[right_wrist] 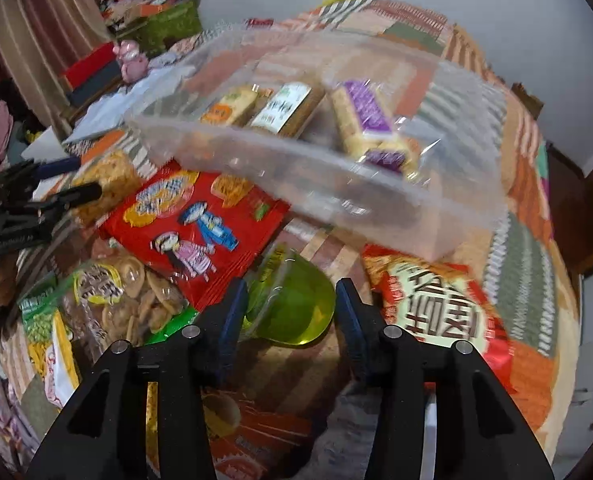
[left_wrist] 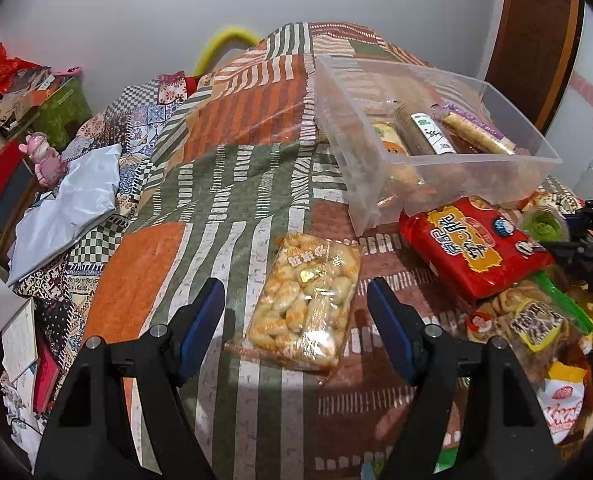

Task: Organize snacks
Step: 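Grasp the clear bag of puffed snacks with the left gripper while the right grasps the green jelly cup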

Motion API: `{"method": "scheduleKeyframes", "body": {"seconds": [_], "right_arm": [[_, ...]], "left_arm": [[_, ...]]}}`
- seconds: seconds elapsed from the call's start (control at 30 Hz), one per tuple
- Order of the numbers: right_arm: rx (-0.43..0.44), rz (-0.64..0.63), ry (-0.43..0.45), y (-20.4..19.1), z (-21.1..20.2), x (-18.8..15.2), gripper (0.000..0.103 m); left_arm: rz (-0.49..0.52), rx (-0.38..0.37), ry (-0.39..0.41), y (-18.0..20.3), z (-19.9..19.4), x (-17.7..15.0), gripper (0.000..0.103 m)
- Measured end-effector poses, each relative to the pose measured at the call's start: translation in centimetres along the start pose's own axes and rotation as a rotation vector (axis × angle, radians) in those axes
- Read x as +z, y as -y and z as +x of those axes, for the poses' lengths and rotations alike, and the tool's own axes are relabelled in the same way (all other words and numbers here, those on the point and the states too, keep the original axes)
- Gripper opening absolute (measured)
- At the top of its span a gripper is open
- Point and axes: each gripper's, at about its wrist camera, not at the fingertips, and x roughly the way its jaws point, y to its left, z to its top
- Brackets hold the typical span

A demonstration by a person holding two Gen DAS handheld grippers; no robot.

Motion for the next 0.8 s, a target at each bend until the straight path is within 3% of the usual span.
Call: {"method": "scheduleKeyframes", "body": {"seconds": [0.13, 0.33, 0.8], "right_arm": [[0.015, 0.010, -0.008, 0.2, 0.4, 0.3, 0.046], [0.021, 0.017, 0.021, 0.3, 0.1, 0.0, 0.044], [0.050, 0.065, 0.120, 1.2, -3.2, -0.2, 0.043]], "left_arm": [[0.004, 0.001, -0.024, 0.0, 1.3, 0.3, 0.072], [-0.015, -0.038, -0.044, -0.1, 2.2, 0.2, 0.049], [-0.029, -0.013, -0.010, -0.3, -0.8, -0.1, 0.046]]}}
